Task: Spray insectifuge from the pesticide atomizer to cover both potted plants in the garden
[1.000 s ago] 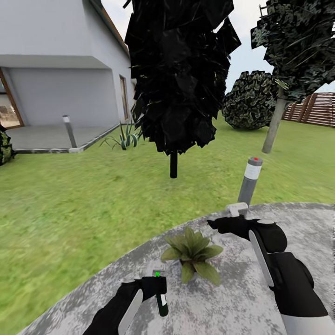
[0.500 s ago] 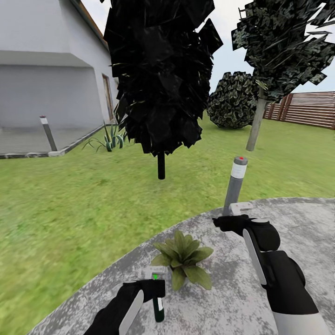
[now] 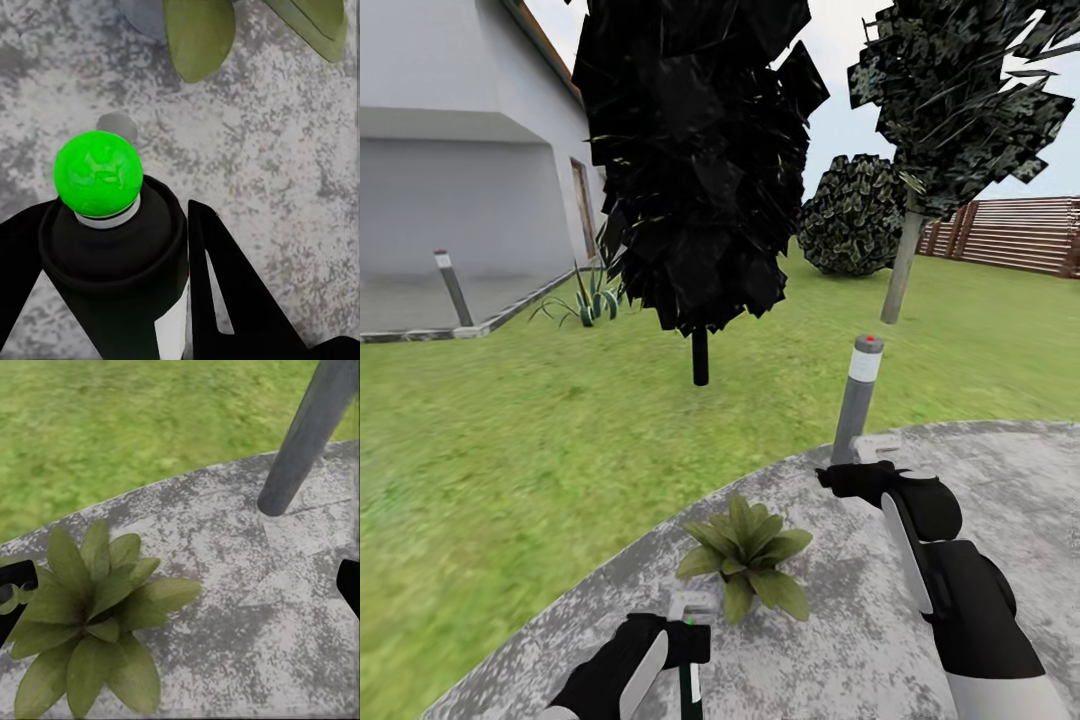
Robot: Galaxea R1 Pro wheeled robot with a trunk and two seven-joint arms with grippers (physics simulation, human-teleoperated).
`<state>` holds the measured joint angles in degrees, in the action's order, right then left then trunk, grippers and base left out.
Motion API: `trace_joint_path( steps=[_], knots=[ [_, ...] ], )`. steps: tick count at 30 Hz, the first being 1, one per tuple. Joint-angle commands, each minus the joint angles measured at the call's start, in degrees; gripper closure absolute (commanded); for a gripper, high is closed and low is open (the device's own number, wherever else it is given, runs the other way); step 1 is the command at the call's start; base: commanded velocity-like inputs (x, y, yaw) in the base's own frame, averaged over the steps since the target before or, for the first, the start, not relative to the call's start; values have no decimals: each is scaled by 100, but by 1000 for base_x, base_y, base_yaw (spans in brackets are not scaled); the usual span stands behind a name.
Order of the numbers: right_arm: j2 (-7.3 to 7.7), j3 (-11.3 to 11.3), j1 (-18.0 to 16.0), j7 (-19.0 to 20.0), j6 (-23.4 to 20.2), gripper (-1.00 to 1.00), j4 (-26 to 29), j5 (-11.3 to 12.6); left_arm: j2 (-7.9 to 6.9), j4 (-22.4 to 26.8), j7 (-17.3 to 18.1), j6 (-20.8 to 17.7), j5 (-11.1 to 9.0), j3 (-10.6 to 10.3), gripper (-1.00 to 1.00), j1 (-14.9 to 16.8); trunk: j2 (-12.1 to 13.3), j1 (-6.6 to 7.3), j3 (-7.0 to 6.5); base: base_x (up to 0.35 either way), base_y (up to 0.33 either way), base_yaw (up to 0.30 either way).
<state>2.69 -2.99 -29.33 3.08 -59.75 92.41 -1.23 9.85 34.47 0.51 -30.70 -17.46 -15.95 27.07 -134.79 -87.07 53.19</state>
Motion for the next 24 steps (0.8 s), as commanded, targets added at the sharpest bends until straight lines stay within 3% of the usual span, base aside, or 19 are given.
trace_joint_path(
  steps=[1,14,15,18,19,23,24],
  knots=[
    [6,-2,-4,30,-25,-100,4,-18,-1,5,0,-15,-3,-5,100,5,-2,1,6,0,0,-253],
    [4,-9,-3,35,-25,-100,5,-16,-16,-67,-62,63,-46,63,100,84,-2,1,6,0,0,-274],
    [4,-9,-3,35,-25,-100,6,-15,-18,-164,-98,57,-130,89,100,148,-2,1,6,0,0,-277],
    [4,-16,21,35,-25,-100,12,-13,-30,-568,-341,55,-654,128,100,527,-2,1,6,0,0,-127],
    [4,-16,23,35,-25,-100,12,-14,-31,-588,-379,53,-698,131,100,582,-2,1,6,0,0,-51],
    [3,-18,32,35,-25,-100,14,-17,-42,-683,-558,-39,-1386,141,100,1310,-2,1,6,0,0,-11],
    [3,-18,32,35,-25,-100,14,-17,-35,-687,-617,-99,-1450,139,100,1419,-2,1,6,0,0,-2]
  ],
)
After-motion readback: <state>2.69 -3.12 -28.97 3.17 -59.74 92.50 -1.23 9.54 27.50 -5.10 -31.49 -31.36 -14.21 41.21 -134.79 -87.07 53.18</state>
